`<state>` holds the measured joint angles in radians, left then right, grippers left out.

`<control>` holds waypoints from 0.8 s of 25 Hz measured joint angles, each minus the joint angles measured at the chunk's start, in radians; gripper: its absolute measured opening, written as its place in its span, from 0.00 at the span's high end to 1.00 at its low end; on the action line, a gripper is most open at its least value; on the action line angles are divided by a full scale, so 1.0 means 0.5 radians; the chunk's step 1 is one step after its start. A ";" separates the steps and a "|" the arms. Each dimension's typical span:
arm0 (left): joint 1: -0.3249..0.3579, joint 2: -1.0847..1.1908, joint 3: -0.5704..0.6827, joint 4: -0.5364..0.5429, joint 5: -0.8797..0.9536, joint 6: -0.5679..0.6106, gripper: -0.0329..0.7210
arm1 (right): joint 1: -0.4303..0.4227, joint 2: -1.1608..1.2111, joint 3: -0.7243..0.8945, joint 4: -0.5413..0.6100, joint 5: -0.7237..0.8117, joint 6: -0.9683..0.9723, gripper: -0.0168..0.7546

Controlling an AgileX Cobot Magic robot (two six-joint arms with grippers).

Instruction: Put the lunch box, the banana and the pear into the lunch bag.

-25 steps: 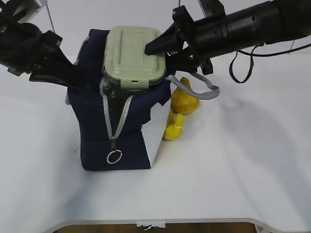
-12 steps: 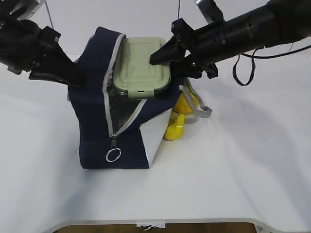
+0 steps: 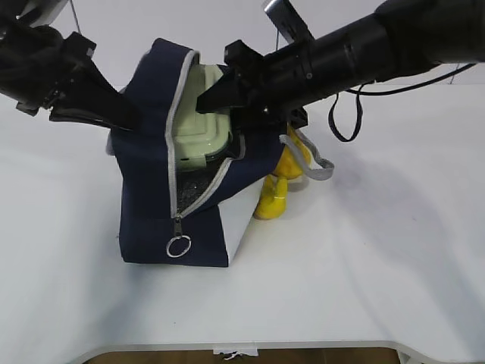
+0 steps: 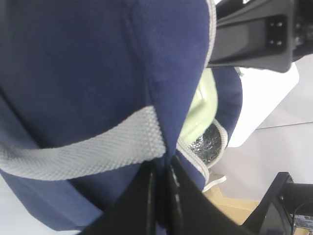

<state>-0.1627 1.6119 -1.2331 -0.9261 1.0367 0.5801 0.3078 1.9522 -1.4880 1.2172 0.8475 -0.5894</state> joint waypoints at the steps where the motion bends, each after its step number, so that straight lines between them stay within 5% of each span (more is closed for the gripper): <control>1: 0.000 0.000 0.000 0.000 0.000 0.000 0.96 | 0.015 0.000 0.000 0.000 -0.036 -0.013 0.49; 20: 0.000 0.000 0.000 0.160 0.038 0.000 0.96 | 0.045 0.497 -0.293 0.038 -0.154 -0.044 0.49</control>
<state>-0.1627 1.6119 -1.2331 -0.8461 1.0558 0.5801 0.3304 2.2007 -1.6345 1.2361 0.7703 -0.6111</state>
